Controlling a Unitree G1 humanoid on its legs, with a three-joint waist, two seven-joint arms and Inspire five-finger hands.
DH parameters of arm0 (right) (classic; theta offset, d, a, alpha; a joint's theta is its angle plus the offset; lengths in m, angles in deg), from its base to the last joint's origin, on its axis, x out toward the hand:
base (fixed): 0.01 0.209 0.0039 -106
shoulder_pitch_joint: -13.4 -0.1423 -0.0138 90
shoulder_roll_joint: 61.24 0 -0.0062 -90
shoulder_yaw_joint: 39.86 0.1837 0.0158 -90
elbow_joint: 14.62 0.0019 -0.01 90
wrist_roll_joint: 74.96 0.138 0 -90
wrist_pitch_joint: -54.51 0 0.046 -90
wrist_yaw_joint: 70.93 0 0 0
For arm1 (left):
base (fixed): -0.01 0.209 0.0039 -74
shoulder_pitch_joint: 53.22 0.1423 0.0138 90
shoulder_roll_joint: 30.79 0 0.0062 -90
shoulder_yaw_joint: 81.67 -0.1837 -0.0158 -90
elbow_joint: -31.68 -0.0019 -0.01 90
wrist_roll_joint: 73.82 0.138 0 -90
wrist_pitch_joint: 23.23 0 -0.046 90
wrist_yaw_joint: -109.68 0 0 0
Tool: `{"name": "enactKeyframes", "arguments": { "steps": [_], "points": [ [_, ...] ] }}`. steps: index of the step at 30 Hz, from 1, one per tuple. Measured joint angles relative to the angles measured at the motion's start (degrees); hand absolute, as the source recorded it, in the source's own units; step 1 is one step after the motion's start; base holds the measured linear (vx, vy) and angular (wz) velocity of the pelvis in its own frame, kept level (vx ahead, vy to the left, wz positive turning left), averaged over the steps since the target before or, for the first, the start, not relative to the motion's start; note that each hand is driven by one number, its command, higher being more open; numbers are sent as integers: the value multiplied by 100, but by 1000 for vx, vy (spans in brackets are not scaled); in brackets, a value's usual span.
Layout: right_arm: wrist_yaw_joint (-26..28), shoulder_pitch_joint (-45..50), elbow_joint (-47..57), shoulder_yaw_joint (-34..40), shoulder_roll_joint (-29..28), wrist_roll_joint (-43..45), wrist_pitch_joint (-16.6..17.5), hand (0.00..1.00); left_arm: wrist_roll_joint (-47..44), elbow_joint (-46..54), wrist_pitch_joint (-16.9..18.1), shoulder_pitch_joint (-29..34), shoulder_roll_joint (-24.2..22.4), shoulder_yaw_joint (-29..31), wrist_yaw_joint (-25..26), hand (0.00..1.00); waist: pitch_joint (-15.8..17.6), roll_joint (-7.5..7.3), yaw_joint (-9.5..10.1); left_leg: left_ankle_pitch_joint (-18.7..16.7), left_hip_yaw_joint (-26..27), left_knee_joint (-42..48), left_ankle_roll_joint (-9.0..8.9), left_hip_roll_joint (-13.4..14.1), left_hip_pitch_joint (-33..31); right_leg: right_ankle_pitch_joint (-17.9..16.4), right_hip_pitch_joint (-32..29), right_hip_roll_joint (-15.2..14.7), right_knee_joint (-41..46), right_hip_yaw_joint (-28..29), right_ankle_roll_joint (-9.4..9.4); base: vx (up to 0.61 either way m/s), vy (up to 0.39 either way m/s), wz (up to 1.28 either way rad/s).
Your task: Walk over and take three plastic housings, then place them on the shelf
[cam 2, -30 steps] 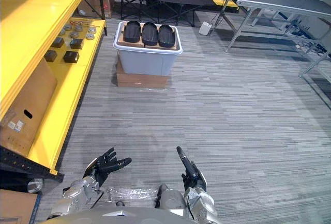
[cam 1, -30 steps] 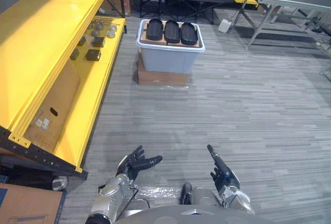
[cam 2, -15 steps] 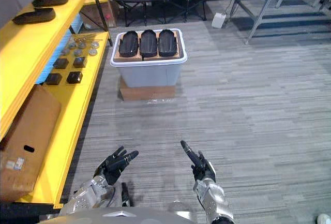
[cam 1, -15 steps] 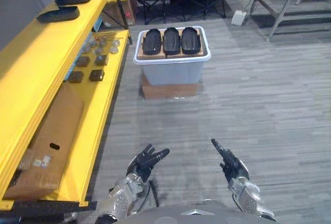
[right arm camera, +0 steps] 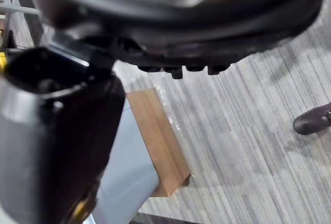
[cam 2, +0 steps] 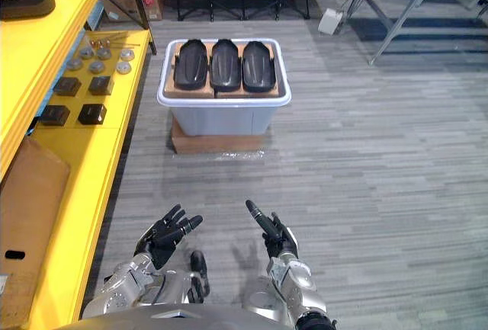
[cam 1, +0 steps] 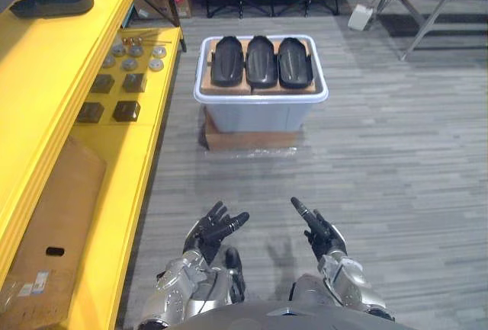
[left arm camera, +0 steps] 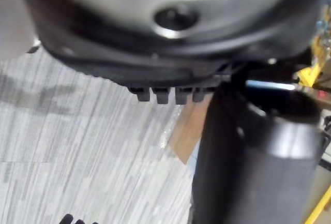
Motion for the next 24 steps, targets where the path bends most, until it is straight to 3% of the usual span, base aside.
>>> {"name": "enactKeyframes", "arguments": {
  "steps": [1,2,4,5,6,8,9,10,11,13,14,15,16,18,19,20,21,22,23,24],
  "points": [
    [-12,43,15,-53,-15,-3,0,100,52,209,-1,-28,75,-32,43,100,20,38,-15,-117,-91,224,-81,162,-20,-155,-45,116,-1111,-304,-170,220,-87,18],
    [-18,36,27,-53,-17,-9,0,100,50,276,-2,-74,100,-54,63,100,30,57,-9,-170,-133,292,-133,226,-33,-131,-79,172,-1612,-368,-176,233,-147,21],
    [-22,-74,-1,-31,19,-87,0,100,27,344,-7,-378,227,-140,134,100,133,121,19,-598,-307,657,-292,445,-46,403,-231,227,-3011,-293,18,141,-196,15],
    [-18,-97,-19,-24,25,-174,0,100,-7,343,-6,-430,256,-144,163,100,157,128,17,-707,-348,807,-340,492,-47,594,-295,214,-3174,-200,71,90,-259,18],
    [-18,-83,-31,-23,26,-221,7,100,-156,343,-5,-471,339,-168,195,100,154,95,-17,-851,-462,1008,-444,528,-75,803,-378,182,-3305,66,257,50,-239,29],
    [-22,-40,-33,19,45,-218,11,100,-224,343,-4,-475,444,-176,201,100,151,-13,-209,-925,-784,1147,-560,478,-81,955,-443,124,-2933,176,313,142,-389,78],
    [-30,-16,-31,110,84,-214,9,100,-237,338,-15,-453,390,-218,200,100,114,37,-287,-920,-996,1284,-688,560,-171,950,-495,233,-2866,175,298,240,-420,80],
    [-46,-6,-18,176,176,-214,4,100,-304,341,-28,-432,336,-254,196,100,59,145,-277,-994,-1084,1445,-707,722,-303,954,-528,332,-2869,108,287,271,-409,44],
    [-91,-6,-5,199,334,-214,-10,100,-441,341,-33,-340,205,-285,197,100,-28,365,-249,-1178,-1134,1703,-856,994,-513,923,-511,549,-2920,-18,212,298,-320,9],
    [-117,5,11,257,447,-215,-35,100,-563,335,-61,-211,114,-296,199,100,-22,380,-224,-1205,-1212,3209,-829,1127,-893,956,-396,587,-2915,-89,-6,250,-202,6],
    [-109,140,59,374,523,-221,-42,100,-653,335,-66,-62,65,-296,191,100,-30,408,-223,-919,-1215,3841,-728,1215,-938,946,-149,655,-3031,-153,-84,240,-87,24],
    [-105,273,93,572,546,-268,-41,100,-668,336,-70,24,50,-273,191,100,-65,448,-234,-726,-1216,3935,-580,1258,-940,989,97,707,-3254,-260,-138,290,-99,31],
    [-97,330,96,641,535,-336,-41,100,-674,336,-69,56,54,-248,191,100,-89,410,-228,-650,-1216,3914,-551,1249,-940,1026,194,744,-3412,-282,-168,274,-60,42],
    [-69,450,266,766,527,-433,-45,100,-680,344,-73,36,81,-99,186,100,-16,294,-186,-504,-1170,4029,-557,1134,-1083,1435,555,774,-3968,-278,-380,293,-41,37],
    [-72,377,370,903,481,-434,-47,100,-685,359,-83,72,34,-6,181,100,34,197,-121,-1184,-1143,3124,-666,756,-1002,1546,657,655,-4190,-264,-326,225,14,19],
    [-79,369,418,931,485,-436,-46,100,-685,368,-86,74,29,-4,179,100,38,191,-121,-1223,-1161,2830,-655,663,-990,1555,677,614,-4229,-266,-315,195,65,10],
    [-85,288,501,1061,486,-449,-6,100,-683,382,-94,106,1,-2,174,100,55,204,-104,-1078,-1224,1620,-689,292,-920,1576,745,503,-4319,-288,-280,230,147,6],
    [-120,175,502,1146,515,-454,41,100,-682,430,-135,161,-23,-11,172,100,77,379,-81,-416,-1235,344,-740,176,-820,1510,870,553,-4335,-273,-204,191,132,-7],
    [-131,134,501,1144,546,-460,53,100,-680,432,-142,203,-31,-2,174,100,78,458,-43,89,-1199,288,-755,254,-762,1460,935,619,-4341,-201,-130,162,131,-29],
    [-147,94,495,1118,512,-465,56,100,-670,423,-147,237,-54,7,180,100,73,489,23,167,-1058,285,-454,270,-649,1419,1010,658,-4358,-136,-78,172,90,-47]
  ]
}}
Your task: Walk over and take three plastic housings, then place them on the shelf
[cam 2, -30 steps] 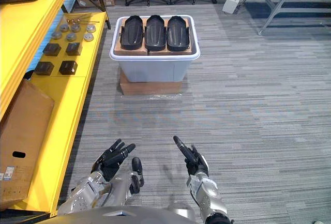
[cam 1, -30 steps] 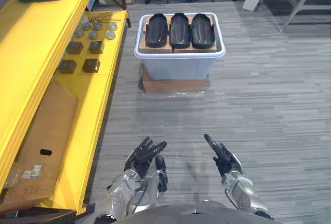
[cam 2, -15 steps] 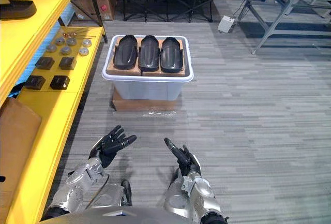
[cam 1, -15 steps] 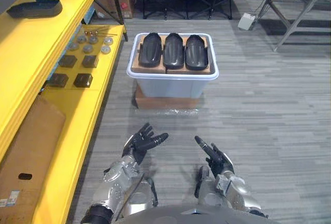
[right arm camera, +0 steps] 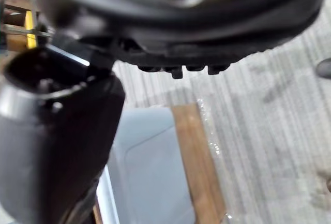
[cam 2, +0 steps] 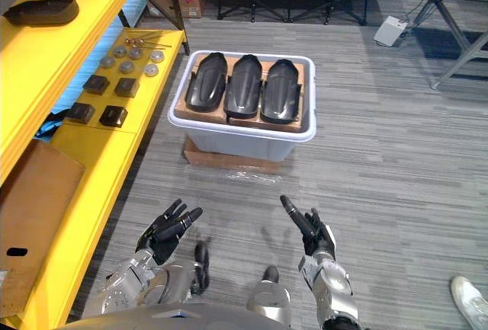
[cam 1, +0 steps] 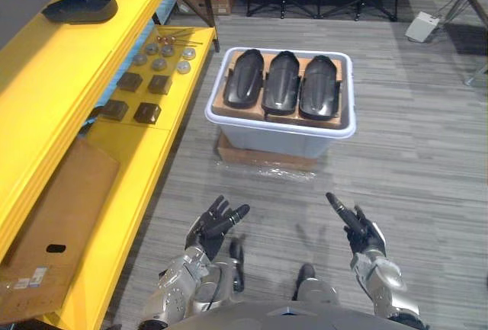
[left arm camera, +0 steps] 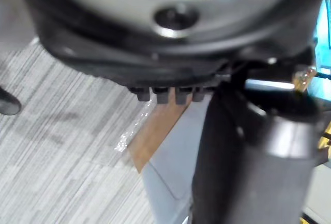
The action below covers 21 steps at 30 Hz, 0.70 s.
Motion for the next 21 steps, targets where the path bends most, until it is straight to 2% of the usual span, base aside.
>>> {"name": "enactKeyframes", "arguments": {
  "steps": [1,4,6,8,9,11,12,14,15,17,21],
  "points": [
    [15,-16,79,-237,-75,1,9,100,8,6,17,31,63,59,-17,100,-41,-135,91,-213,151,69,-1,-63,40,-61,60,-80,-42,123,-36,209,106,-37],
    [76,-83,128,-418,-125,42,54,100,64,42,15,-60,163,61,-37,100,-25,-298,153,-466,268,261,137,-150,16,-262,-66,-236,216,185,-81,186,78,-18],
    [86,-113,127,-519,-301,82,71,100,114,138,14,-84,246,62,32,100,27,-502,154,-659,371,282,200,-219,205,-564,-369,-467,1167,242,38,191,51,-22],
    [80,-55,126,-687,-376,42,91,100,130,139,26,-91,255,47,151,100,30,-555,88,-631,389,244,254,-133,455,-660,-639,-528,1920,105,13,197,4,-13],
    [80,57,141,-791,-447,29,104,100,127,145,46,-101,293,43,162,100,-23,-640,46,-645,386,251,254,-83,540,-747,-619,-510,1732,-108,-34,202,-40,2],
    [40,92,150,-839,-492,10,110,100,126,138,50,-263,342,42,231,100,-37,-685,22,-665,342,250,222,5,550,-694,-642,-349,1005,-431,-18,167,-122,6],
    [20,88,150,-798,-484,-16,121,100,127,126,51,-378,367,42,290,100,-26,-666,4,-707,303,275,154,42,568,-415,-636,-314,636,-535,40,123,-148,6],
    [16,119,149,-756,-456,-220,230,100,124,59,101,-466,438,45,322,100,-30,-635,2,-806,260,330,12,78,656,-70,-576,-311,680,-541,9,103,-147,-2],
    [16,142,195,-733,-424,-353,359,100,98,51,135,-468,448,60,317,100,-55,-556,-31,-804,206,269,-36,132,693,-115,-527,-244,725,-554,-35,99,-149,-6],
    [0,143,293,-664,-411,-481,504,100,97,37,133,-472,441,48,302,100,-86,-489,-152,-748,133,126,-133,174,704,-135,-521,-178,728,-628,-45,50,-162,13],
    [-23,281,569,-572,-422,-673,701,100,81,-92,103,-610,438,42,210,100,-123,-548,-188,-741,-209,113,-263,276,498,-136,-526,-1,723,-543,-47,19,-76,38]
  ]
}}
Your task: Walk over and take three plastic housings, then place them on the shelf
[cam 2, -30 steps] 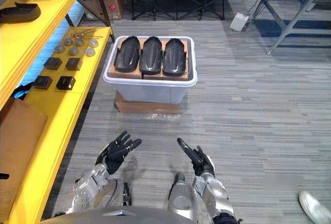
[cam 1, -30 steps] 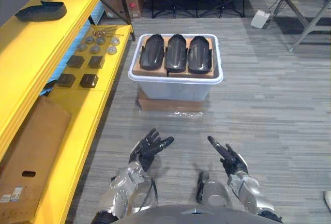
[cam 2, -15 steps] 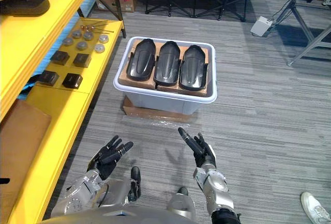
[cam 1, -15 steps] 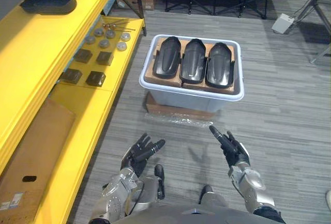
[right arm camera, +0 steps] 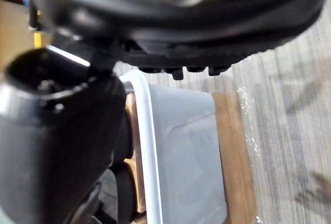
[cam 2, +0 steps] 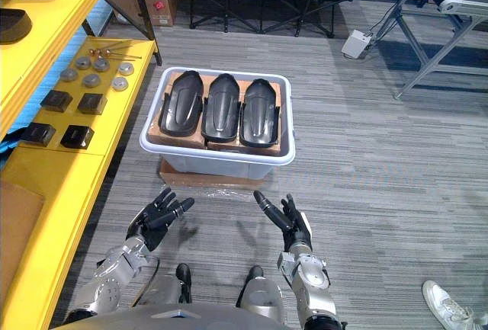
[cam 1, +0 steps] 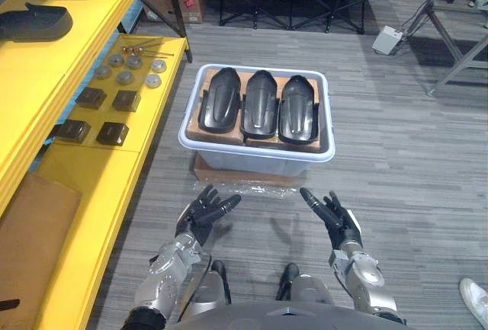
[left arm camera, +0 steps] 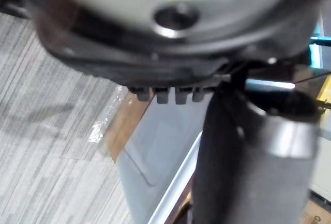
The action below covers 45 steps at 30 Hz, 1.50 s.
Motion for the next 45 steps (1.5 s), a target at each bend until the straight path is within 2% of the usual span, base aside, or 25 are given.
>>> {"name": "enactKeyframes", "arguments": {
  "steps": [1,3,7,9,11,13,14,15,16,17,21,22,27,31,32,38,45],
  "points": [
    [8,10,45,-2,-9,0,15,100,0,-53,-4,-13,25,3,4,100,-37,-60,38,-8,-103,72,-37,31,-90,-3,12,32,-63,47,-3,44,-31,37],
    [6,-74,145,19,5,4,27,100,-2,-58,-5,50,31,-2,23,100,-48,-77,79,-158,-228,553,-72,119,-353,-118,19,106,-38,11,-46,21,-34,29],
    [51,-185,307,86,216,32,24,100,-67,-141,1,379,-105,-111,24,100,-31,112,68,-514,-342,1330,-13,226,-518,-591,77,149,433,-29,-83,-5,-34,19],
    [73,-179,366,219,435,110,25,100,-70,-266,21,561,-191,-126,-37,100,-23,255,78,-484,-325,1993,151,301,-765,-728,242,147,439,-142,-118,-25,4,27],
    [71,-185,367,490,449,125,25,100,-70,-274,23,713,-232,-147,-36,100,-24,288,108,-339,-217,2101,361,297,-787,-729,381,146,341,-151,-124,-29,-39,24],
    [53,-193,379,774,456,126,24,100,-70,-314,22,733,-226,-206,-52,100,-23,285,89,-137,-162,1875,307,205,-713,-689,534,132,152,-154,-133,-26,-53,32],
    [14,-232,388,917,512,128,20,100,-68,-326,14,735,-246,-224,-104,100,-5,239,92,-70,-74,1449,270,132,-542,-599,565,87,42,-167,-156,-15,-22,18],
    [-58,-282,421,1003,660,126,0,100,-44,-355,-6,732,-299,-229,-198,100,-68,356,76,5,-65,777,158,57,-274,-480,550,86,-57,-171,-77,-7,-2,7],
    [-118,-324,421,1025,749,127,-12,100,-34,-381,-10,729,-341,-226,-237,100,-106,416,59,64,-75,426,83,20,-122,-459,518,77,-73,-173,-54,32,51,4],
    [-245,-437,417,1088,844,128,-97,100,-12,-422,-17,694,-359,-233,-285,100,-106,418,39,281,-62,33,56,-105,31,-418,469,-20,-77,-168,-5,43,67,-2],
    [-536,-967,228,1163,1071,319,-373,100,111,-368,-107,614,-262,-221,-434,100,-115,435,57,304,31,-103,80,-159,31,-282,366,-43,-162,-56,9,15,50,-14],
    [-609,-1250,53,1165,1255,536,-381,100,210,-230,-236,610,-211,-243,-432,100,-93,396,75,308,78,-118,91,-181,-12,-241,286,-61,-176,-1,30,-1,38,-14],
    [-622,-1435,101,1205,1467,977,-379,100,199,-199,-221,570,-200,-238,-380,100,-96,355,63,320,63,-191,139,-302,-12,-161,289,-113,-314,-37,112,3,36,1],
    [-623,-1302,262,1198,1258,937,-379,100,185,-78,-14,483,-200,-167,-338,100,-100,347,60,334,34,-202,164,-346,-89,-55,296,-122,-487,-81,129,9,24,4],
    [-408,-657,761,799,786,707,-360,100,-76,406,670,310,-208,-83,-214,100,-278,128,45,636,107,-535,264,-400,-71,367,316,-69,-961,-14,121,0,0,0],
    [-405,-587,761,781,748,705,-338,100,-75,406,670,317,-208,-61,-193,100,-281,131,39,636,169,-581,261,-391,-27,366,304,-69,-962,42,120,0,0,-5],
    [-527,37,801,758,123,529,-422,100,-48,531,668,437,-208,327,101,100,-345,178,-136,613,604,-802,237,-354,167,354,193,-71,-936,387,107,29,5,-28]
  ]
}}
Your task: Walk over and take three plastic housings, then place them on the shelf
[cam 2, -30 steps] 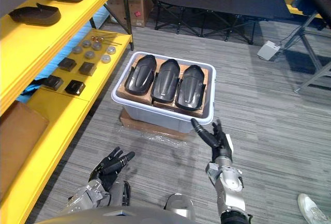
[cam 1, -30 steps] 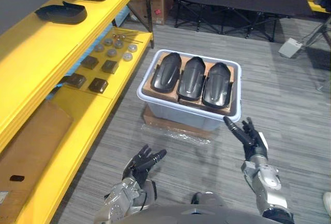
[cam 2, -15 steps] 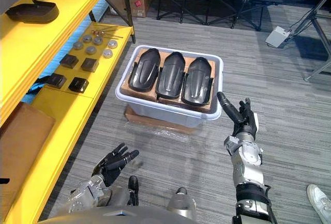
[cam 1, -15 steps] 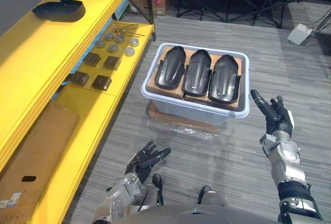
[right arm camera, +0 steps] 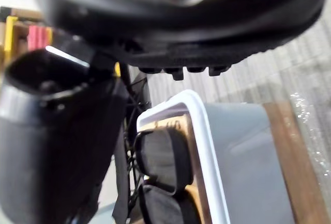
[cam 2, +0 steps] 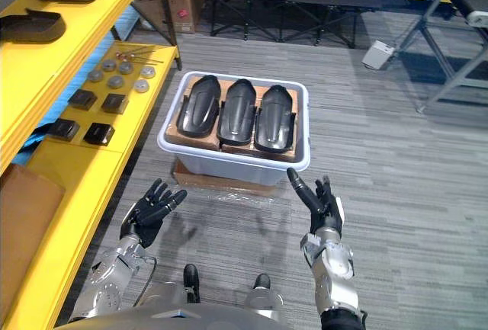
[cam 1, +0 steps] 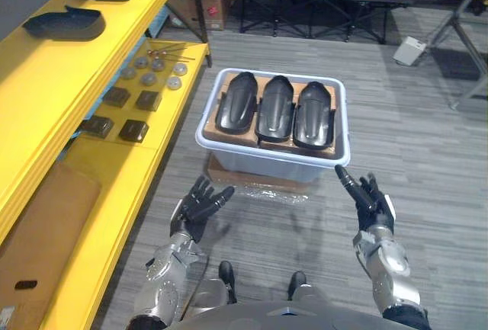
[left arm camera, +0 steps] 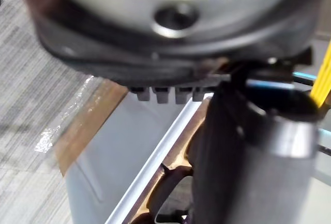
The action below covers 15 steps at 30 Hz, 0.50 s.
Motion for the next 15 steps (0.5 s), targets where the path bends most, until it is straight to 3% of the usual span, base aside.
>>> {"name": "enactKeyframes", "arguments": {
  "steps": [3,6,8,9,11,13,14,15],
  "points": [
    [-70,223,-8,25,-151,-77,-169,100,70,242,-14,22,-7,124,97,100,0,-3,-121,-134,150,6,-7,11,125,-116,-11,-61,213,96,-39,40,33,-24],
    [-217,325,-9,90,-230,-68,-308,100,140,844,-11,-73,-13,150,98,100,84,-182,-177,-563,210,509,37,-19,62,-767,-441,-400,1618,35,-86,19,31,9],
    [-312,253,-14,30,-244,-59,-335,100,202,980,-4,-42,1,166,129,100,82,-178,-117,-737,252,798,67,83,9,-761,-806,-554,2419,-76,-157,32,6,-12],
    [-371,237,-23,-9,-281,-57,-334,100,253,979,-15,-37,15,129,160,100,113,-183,-128,-821,214,910,123,154,111,-742,-993,-618,2917,-131,-307,51,28,-9],
    [-421,248,-28,-8,-396,-59,-334,100,250,937,-40,-24,14,102,188,100,135,-141,-100,-984,195,1073,84,298,175,-953,-1008,-516,2512,-196,-358,72,-11,-1],
    [-418,237,-29,-6,-431,-67,-335,100,248,858,-52,-56,68,57,189,100,145,-135,-104,-1119,117,1231,13,413,173,-833,-1139,-433,1901,-17,-220,108,-72,13],
    [-423,257,-29,5,-431,-68,-340,100,246,760,-69,-71,96,27,187,100,159,-111,-121,-1217,31,1356,-50,488,182,-705,-1227,-412,1522,209,-34,160,-161,34],
    [-422,312,-28,0,-431,-92,-351,100,226,684,-127,-71,104,26,176,100,166,-100,-134,-1342,-96,1508,-154,569,185,-463,-1260,-386,1180,456,17,173,-198,42]
  ]
}}
